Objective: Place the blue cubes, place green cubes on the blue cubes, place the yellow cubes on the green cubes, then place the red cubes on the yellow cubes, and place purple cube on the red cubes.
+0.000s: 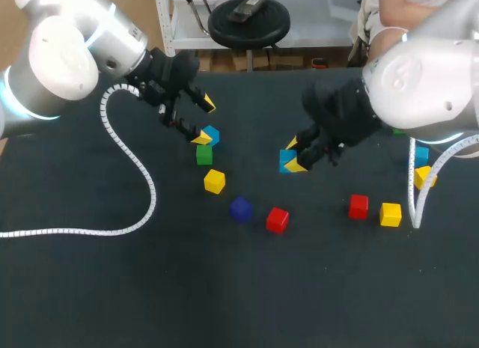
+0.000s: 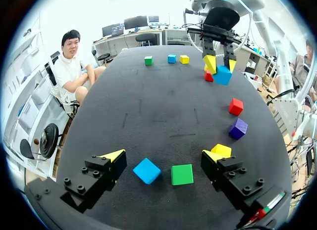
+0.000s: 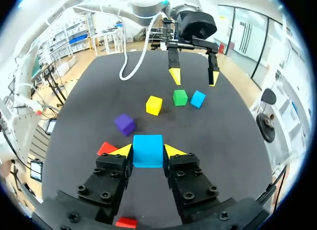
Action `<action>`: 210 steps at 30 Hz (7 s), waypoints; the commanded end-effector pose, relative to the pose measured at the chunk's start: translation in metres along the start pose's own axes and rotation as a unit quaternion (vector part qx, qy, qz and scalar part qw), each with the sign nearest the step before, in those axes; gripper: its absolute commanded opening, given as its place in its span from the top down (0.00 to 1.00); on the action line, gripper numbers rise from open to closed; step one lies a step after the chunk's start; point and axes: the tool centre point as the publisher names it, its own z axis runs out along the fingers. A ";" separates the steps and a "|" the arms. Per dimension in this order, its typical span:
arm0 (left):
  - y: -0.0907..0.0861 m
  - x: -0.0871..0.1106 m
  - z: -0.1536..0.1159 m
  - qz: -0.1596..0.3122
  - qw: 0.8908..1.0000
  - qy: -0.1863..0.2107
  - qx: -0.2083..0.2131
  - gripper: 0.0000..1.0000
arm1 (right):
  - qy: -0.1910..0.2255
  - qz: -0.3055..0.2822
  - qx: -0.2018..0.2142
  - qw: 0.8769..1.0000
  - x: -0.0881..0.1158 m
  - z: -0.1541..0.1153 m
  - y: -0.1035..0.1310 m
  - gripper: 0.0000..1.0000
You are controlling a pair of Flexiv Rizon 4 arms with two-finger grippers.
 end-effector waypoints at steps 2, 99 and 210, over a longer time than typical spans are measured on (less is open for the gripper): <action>0.001 0.001 0.000 0.000 1.000 0.000 0.001 0.00 | -0.037 -0.021 0.007 0.999 0.010 0.014 -0.013 1.00; 0.001 0.001 0.000 0.000 1.000 0.000 0.001 0.00 | -0.020 0.037 -0.079 0.996 0.021 0.063 -0.025 1.00; 0.001 0.001 0.000 0.000 1.000 0.000 0.001 0.00 | 0.027 0.007 -0.040 0.999 0.026 0.081 -0.054 1.00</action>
